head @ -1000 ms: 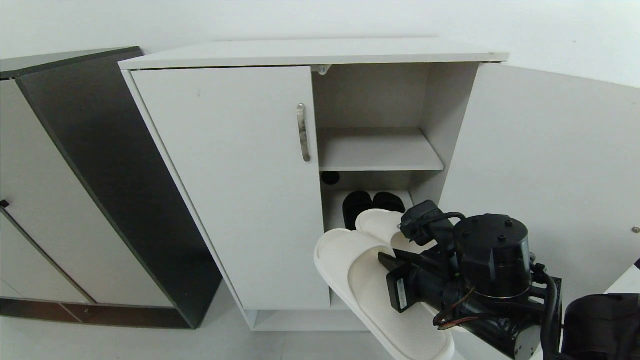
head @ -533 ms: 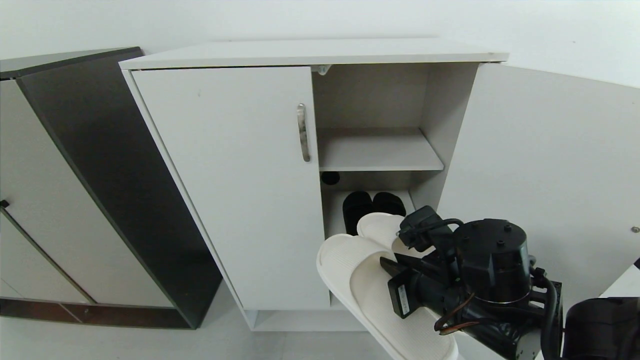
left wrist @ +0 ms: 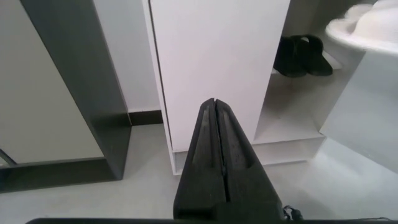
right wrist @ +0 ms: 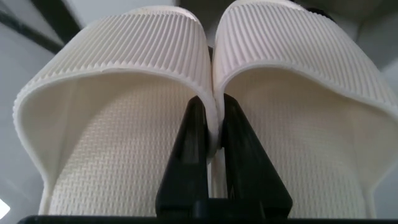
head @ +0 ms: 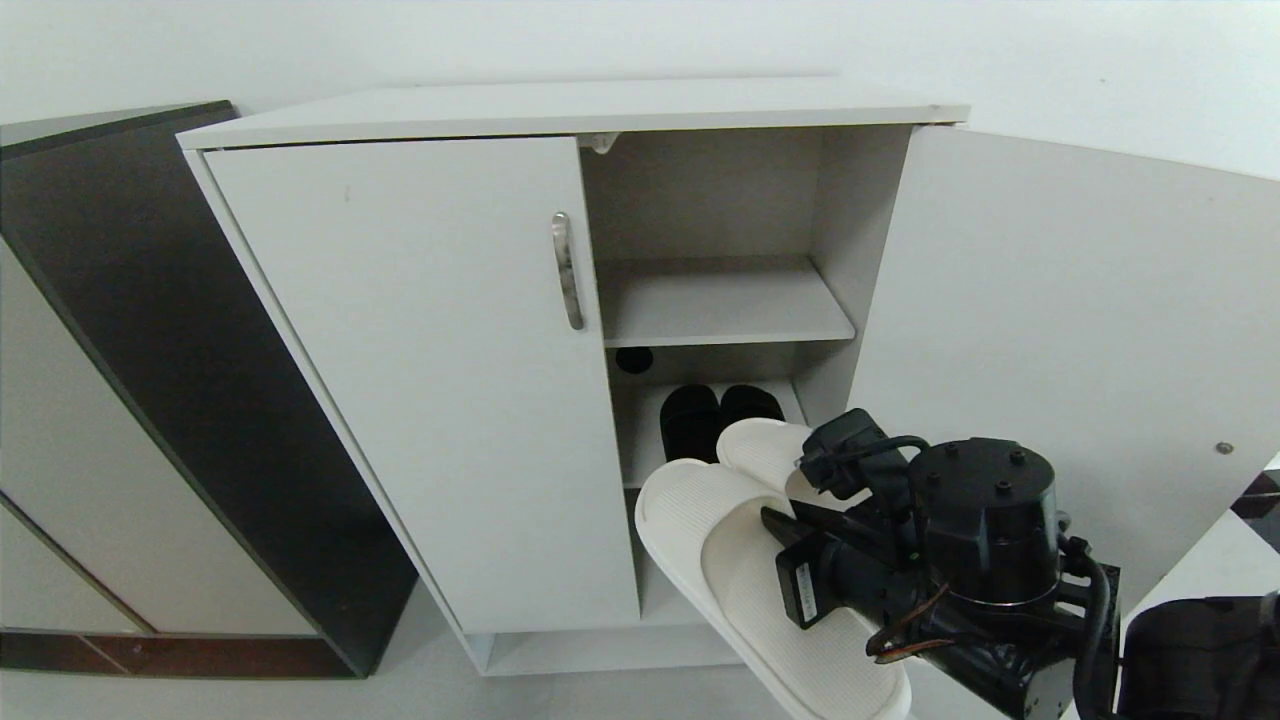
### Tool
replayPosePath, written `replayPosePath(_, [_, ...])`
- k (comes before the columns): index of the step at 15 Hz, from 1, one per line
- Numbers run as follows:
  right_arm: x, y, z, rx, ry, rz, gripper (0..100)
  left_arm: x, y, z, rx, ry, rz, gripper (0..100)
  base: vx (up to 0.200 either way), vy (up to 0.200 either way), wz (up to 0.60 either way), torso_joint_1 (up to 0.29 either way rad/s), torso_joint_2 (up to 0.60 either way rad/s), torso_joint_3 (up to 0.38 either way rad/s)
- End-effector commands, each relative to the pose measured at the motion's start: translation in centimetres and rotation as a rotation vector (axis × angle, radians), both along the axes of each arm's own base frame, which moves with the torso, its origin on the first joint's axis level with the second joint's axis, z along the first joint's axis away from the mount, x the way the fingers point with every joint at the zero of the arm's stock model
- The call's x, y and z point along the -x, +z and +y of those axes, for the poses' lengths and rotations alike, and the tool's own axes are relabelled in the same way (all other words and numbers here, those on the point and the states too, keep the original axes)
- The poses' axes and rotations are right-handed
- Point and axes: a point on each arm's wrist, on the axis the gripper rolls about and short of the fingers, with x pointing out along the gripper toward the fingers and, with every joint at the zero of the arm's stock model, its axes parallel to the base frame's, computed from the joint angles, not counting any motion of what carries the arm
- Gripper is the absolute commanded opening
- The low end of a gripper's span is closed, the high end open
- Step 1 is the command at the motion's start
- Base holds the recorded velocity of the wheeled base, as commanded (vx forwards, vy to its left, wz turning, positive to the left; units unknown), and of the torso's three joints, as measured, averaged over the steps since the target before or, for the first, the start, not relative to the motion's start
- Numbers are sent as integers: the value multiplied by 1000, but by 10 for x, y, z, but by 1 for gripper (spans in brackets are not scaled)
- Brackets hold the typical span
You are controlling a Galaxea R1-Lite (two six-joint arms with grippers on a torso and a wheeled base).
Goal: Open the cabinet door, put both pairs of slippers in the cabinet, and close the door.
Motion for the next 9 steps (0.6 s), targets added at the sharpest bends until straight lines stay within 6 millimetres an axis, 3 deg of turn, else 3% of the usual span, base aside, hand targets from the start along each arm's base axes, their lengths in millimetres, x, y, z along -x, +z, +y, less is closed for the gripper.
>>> replayPosePath(1, [-5,14,14,-23,-36,-29,0,0,0,0,0,0,1,0,0,0,0,0,0,0])
replayPosePath(3, [-8,19,16,-12,-89,-27,0,0,0,0,0,0,1,0,0,0,0,0,0,0])
replayPosePath(4, [-9,47,34,-41,-229,10,0,0,0,0,-1,0,1,0,0,0,0,0,0,0])
replayPosePath(6, [-6,75,48,-76,-314,28,0,0,0,0,-1,0,1,0,0,0,0,0,0,0])
replayPosePath(9, [-18,97,63,-94,-421,-9,0,0,0,0,-1,0,1,0,0,0,0,0,0,0])
